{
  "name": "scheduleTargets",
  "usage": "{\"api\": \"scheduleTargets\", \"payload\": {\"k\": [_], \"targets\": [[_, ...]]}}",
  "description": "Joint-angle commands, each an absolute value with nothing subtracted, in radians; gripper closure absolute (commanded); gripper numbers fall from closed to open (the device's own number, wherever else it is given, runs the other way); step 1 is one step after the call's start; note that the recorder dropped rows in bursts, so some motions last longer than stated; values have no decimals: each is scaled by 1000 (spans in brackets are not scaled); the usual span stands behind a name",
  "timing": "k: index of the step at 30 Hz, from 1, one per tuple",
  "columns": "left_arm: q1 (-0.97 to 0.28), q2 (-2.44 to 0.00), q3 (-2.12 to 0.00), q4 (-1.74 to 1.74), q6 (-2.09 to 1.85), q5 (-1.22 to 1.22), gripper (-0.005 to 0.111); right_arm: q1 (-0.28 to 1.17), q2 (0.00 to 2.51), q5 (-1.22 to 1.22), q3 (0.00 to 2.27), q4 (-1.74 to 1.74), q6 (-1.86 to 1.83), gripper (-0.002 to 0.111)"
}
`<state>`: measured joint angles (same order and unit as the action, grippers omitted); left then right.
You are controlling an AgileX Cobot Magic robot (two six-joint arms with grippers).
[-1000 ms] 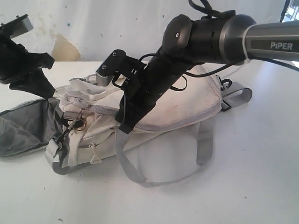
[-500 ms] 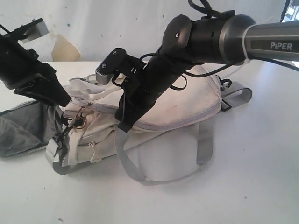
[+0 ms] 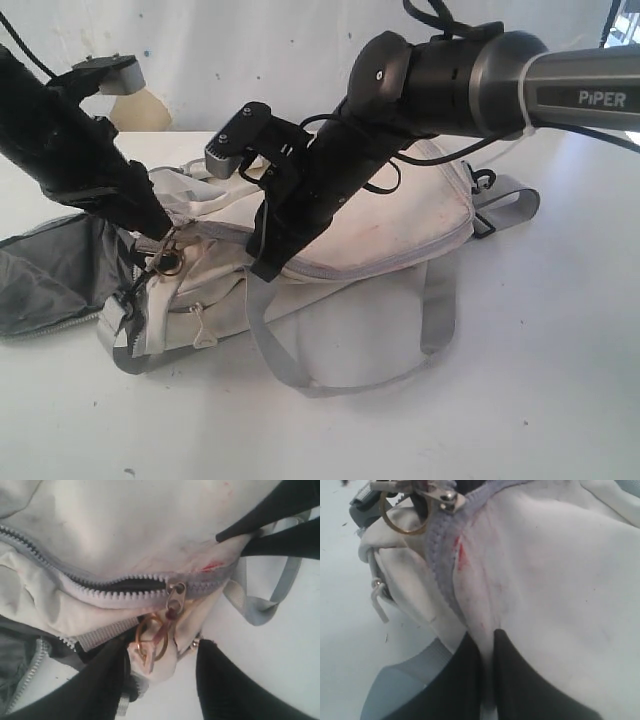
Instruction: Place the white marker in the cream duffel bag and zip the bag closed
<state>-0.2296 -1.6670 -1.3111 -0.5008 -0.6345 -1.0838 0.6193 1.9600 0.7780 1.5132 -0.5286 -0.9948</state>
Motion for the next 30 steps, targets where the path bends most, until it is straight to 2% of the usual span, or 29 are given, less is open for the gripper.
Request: {"api": "scheduleTargets", "payload": {"k": [1, 7, 12, 23, 25, 27, 28, 29, 30], "targets": [[-235, -1665, -1233, -588, -715, -1011, 60, 610, 1956, 758, 1510, -520, -987, 108], [-235, -1665, -1144, -605, -737, -909, 60, 610, 1956, 747, 1510, -520, -987, 108], [-235, -1665, -1081, -764, -860, -835, 60, 610, 1956, 747, 1510, -522, -987, 108], [-235, -1665, -1058, -856, -941, -731, 61, 610, 1956, 749, 1510, -522, -987, 108], [-235, -1665, -1058, -858, -939, -724, 68, 610, 1956, 749, 1510, -522, -987, 108], [-235, -1665, -1058, -858, -939, -722, 80, 610, 1956, 749, 1510, -522, -987, 108], [-235, -1665, -1058, -858, -939, -720, 88, 610, 1956, 749, 1510, -522, -987, 108], [-235, -1665, -1058, -858, -939, -726, 105, 610, 1956, 751, 1510, -522, -987, 108], [-235, -1665, -1058, -858, -939, -731, 106, 610, 1956, 753, 1510, -522, -987, 108]]}}
